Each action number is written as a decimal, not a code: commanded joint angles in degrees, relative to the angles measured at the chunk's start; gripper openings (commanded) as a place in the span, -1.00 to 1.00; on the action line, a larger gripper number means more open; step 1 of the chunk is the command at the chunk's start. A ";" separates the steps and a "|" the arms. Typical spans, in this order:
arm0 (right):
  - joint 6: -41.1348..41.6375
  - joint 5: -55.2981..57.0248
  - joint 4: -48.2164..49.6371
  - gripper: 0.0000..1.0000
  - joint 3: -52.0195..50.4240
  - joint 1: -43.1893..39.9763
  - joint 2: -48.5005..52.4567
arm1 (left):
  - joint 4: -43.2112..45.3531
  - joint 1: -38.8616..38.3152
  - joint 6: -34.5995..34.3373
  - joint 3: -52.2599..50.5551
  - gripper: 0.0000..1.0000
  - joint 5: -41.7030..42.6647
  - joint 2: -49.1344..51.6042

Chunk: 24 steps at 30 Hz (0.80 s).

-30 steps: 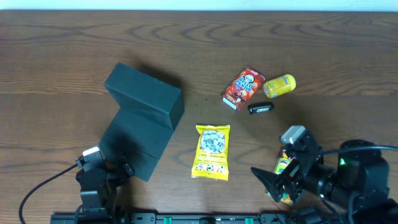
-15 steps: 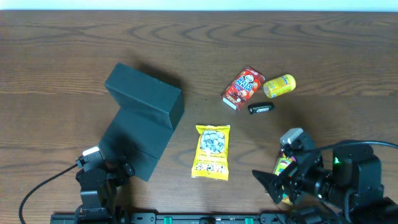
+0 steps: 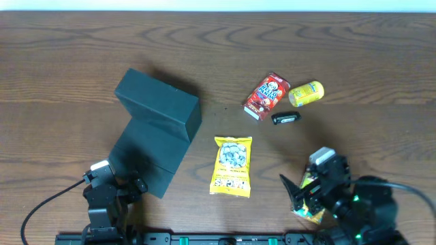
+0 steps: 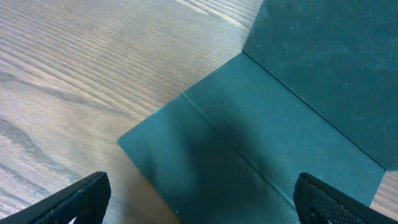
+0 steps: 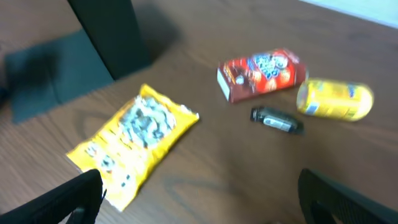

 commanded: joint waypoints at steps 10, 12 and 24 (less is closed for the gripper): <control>4.24 0.13 6.78 0.99 -21.14 0.20 -16.20 | -1.36 0.17 -0.17 -0.83 0.90 -0.81 -0.28; 4.22 0.66 7.34 0.98 -21.20 0.39 -16.22 | -1.33 0.17 -0.17 -0.83 0.90 -0.81 -0.28; 4.24 0.79 7.32 0.99 -21.20 0.50 -16.20 | -1.33 0.17 -0.17 -0.83 0.90 -0.81 -0.28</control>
